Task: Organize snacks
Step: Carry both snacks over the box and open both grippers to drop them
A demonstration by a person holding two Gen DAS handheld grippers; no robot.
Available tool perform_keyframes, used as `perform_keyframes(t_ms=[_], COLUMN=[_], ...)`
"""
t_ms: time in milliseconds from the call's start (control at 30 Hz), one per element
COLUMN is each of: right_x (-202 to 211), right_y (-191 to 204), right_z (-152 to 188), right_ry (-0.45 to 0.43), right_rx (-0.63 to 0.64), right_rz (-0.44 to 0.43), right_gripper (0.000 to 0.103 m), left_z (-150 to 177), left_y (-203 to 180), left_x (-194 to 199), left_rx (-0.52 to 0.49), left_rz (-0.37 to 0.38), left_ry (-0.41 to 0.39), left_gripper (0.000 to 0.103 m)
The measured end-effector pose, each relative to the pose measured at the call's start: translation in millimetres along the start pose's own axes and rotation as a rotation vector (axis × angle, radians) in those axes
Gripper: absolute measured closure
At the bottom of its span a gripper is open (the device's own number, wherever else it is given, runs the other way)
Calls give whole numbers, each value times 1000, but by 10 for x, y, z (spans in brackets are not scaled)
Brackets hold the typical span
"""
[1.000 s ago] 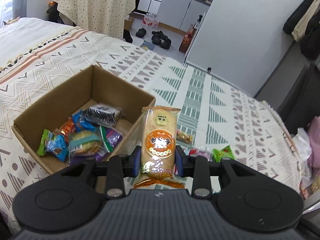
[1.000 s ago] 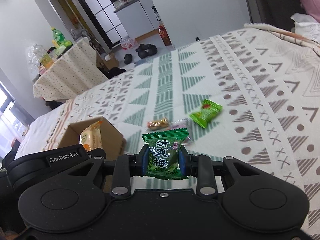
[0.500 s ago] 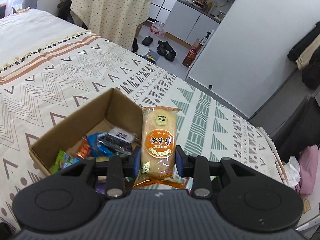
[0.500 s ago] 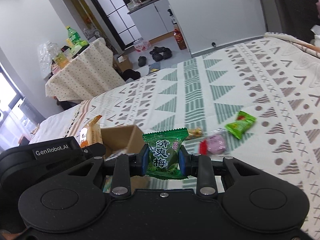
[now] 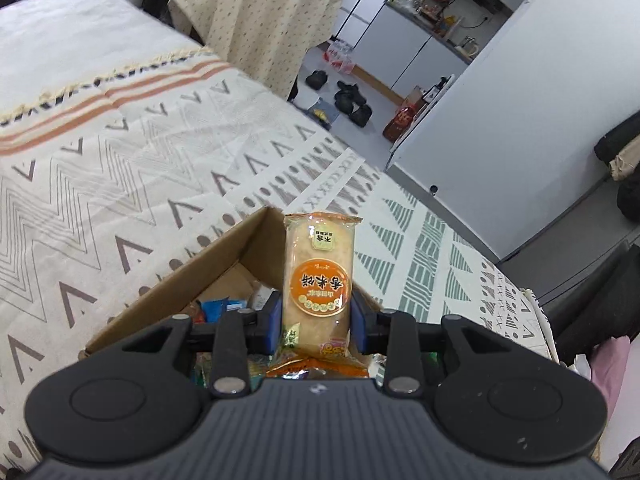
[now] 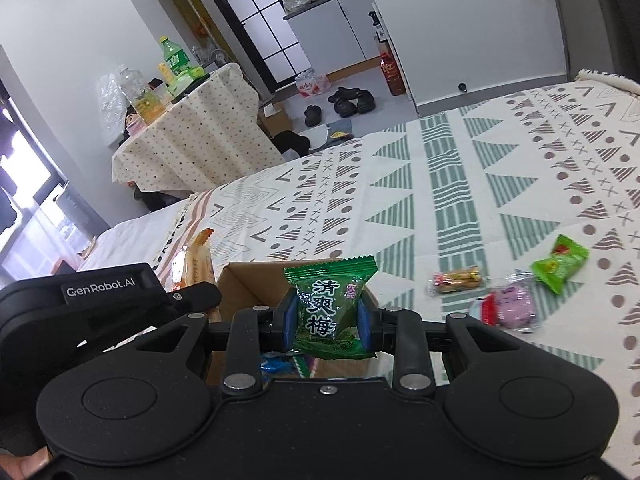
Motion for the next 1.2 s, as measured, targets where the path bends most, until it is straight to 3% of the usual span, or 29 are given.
perform_keyframes(t_ms=[300, 500, 600, 700, 967, 1200], right_x=[-227, -300, -344, -357, -68, 218], right_y=[131, 153, 185, 125, -131, -464], right_z=[-20, -37, -62, -73, 10, 13], right_ry=[25, 31, 11, 11, 0, -24], right_rx=[10, -2, 1, -2, -27, -41], right_rz=[-10, -17, -43, -11, 8, 49], right_gripper=[74, 73, 69, 51, 44, 29], left_z=[66, 58, 49, 56, 112, 312], left_y=[226, 367, 421, 439, 277, 52], left_x=[-264, -236, -213, -191, -142, -198], left_rx=[14, 58, 86, 86, 22, -60], left_rz=[-87, -130, -145, -168, -206, -210], left_ry=[58, 49, 47, 38, 15, 66], left_gripper=[69, 62, 55, 50, 17, 13])
Point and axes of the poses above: each gripper's, at about its wrist camera, not at the fingertips, and x roughly against the way its jaws point, y to its left, z to its underside, the point moved 10 cm from there along -x, roughly the way its jaws point, and after that the axes turned 3 degrees about y, right-handed, at the moved point
